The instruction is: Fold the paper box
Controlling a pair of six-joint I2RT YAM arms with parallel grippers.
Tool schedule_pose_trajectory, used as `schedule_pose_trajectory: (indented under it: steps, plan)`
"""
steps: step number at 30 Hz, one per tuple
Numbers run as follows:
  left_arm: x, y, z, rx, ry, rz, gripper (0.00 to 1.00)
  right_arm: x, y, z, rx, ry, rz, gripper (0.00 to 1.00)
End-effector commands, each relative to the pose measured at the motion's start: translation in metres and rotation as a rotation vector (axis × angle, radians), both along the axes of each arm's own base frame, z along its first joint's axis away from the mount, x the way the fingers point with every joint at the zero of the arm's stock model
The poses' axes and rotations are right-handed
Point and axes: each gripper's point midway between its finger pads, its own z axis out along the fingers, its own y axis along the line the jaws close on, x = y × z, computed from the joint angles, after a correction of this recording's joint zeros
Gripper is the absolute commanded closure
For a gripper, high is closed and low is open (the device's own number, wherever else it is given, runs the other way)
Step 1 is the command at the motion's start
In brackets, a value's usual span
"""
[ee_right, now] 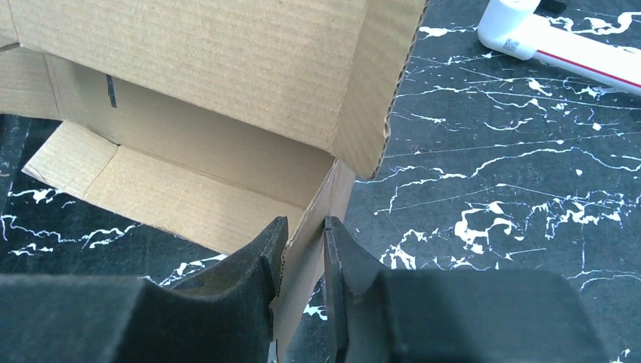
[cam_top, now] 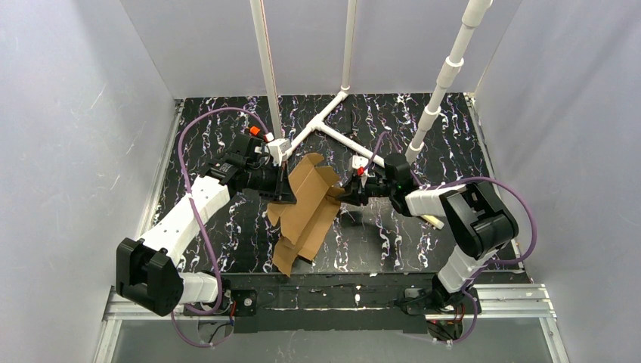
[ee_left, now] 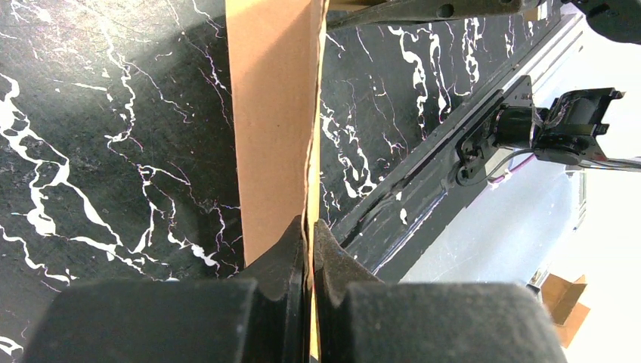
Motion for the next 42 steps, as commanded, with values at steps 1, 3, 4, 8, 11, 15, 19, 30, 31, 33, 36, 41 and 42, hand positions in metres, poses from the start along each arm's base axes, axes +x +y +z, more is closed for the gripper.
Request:
schedule_pose_trajectory:
  steps: [1,3,4,8,11,15,19,30,31,33,36,41,42]
  plan:
    - [-0.003,0.002,0.001,-0.007,-0.005,-0.004,1.0,-0.007,0.0,0.011,-0.027,-0.053,0.08,0.67]
    - [-0.004,0.001,0.002,-0.01,-0.002,-0.006,1.0,-0.009,-0.002,0.008,-0.041,-0.047,0.095,0.65]
    - [-0.004,0.001,0.002,-0.01,0.001,-0.008,1.0,-0.011,-0.002,0.008,-0.046,-0.047,0.101,0.65]
    - [-0.004,0.001,0.001,-0.009,0.008,-0.014,1.0,-0.012,-0.003,0.005,-0.073,-0.045,0.124,0.63]
    - [-0.005,0.001,0.001,-0.007,0.009,-0.014,1.0,-0.012,-0.005,0.003,-0.103,-0.043,0.142,0.61]
    - [-0.006,0.002,-0.001,-0.001,0.012,-0.019,1.0,-0.013,-0.008,0.003,-0.147,-0.04,0.17,0.58]
    - [-0.007,0.004,-0.004,0.015,0.015,-0.02,1.0,-0.014,-0.011,0.011,-0.183,-0.041,0.197,0.57]
    - [-0.005,0.01,-0.007,0.058,-0.009,-0.022,1.0,-0.016,-0.021,0.015,-0.256,-0.03,0.214,0.55]
    - [-0.004,0.01,-0.006,0.064,-0.017,-0.023,1.0,-0.014,-0.02,0.017,-0.254,-0.027,0.199,0.55]
    - [-0.002,0.011,-0.002,0.071,-0.035,-0.031,1.0,-0.008,-0.018,0.022,-0.246,-0.024,0.165,0.56]
    - [0.002,0.012,0.004,0.083,-0.069,-0.042,1.0,0.003,-0.011,0.029,-0.225,-0.017,0.106,0.58]
    - [0.01,0.013,0.014,0.104,-0.107,-0.055,1.0,0.024,0.005,0.045,-0.23,-0.026,0.024,0.67]
    - [0.011,0.014,0.016,0.111,-0.114,-0.056,1.0,0.028,0.007,0.048,-0.233,-0.027,0.009,0.72]
